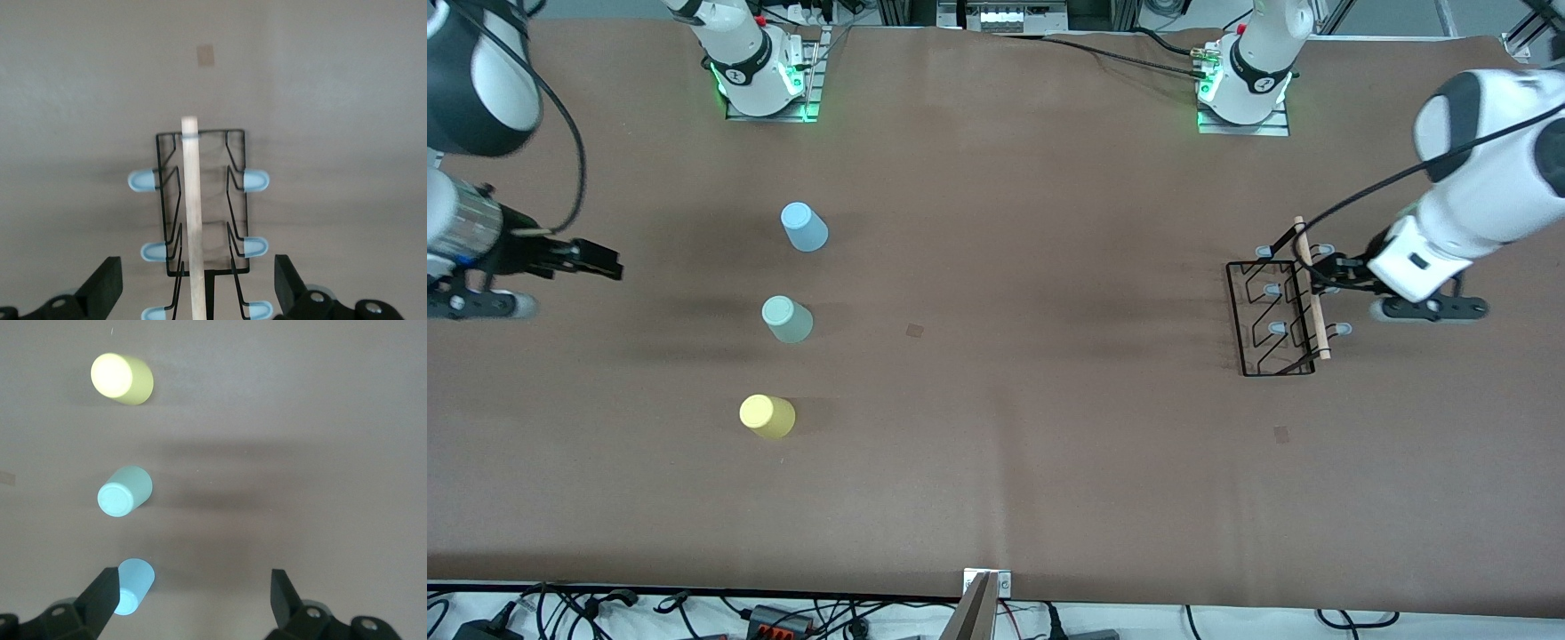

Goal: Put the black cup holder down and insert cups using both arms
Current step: 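Grasp the rack dowel with the left gripper while the right gripper lowers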

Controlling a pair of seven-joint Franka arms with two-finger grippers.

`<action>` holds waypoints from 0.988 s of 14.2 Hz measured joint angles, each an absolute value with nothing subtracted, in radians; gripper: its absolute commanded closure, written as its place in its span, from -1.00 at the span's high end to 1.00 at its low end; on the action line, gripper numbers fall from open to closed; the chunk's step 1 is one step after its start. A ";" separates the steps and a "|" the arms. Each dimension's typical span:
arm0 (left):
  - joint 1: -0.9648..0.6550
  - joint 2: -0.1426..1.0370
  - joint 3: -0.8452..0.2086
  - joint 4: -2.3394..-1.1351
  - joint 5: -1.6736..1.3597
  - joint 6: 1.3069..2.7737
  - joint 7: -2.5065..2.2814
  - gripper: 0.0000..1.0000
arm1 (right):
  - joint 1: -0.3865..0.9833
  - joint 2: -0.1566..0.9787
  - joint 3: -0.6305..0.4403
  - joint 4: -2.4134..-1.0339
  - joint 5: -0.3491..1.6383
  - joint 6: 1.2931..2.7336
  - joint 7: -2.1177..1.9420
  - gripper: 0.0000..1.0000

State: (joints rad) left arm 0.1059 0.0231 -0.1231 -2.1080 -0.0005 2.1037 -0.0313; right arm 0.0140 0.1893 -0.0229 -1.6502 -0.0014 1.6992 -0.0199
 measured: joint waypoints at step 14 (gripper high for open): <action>0.119 -0.034 -0.131 -2.380 0.000 2.340 -0.105 -0.21 | 0.216 0.397 -0.022 -1.729 0.015 1.857 0.159 1.00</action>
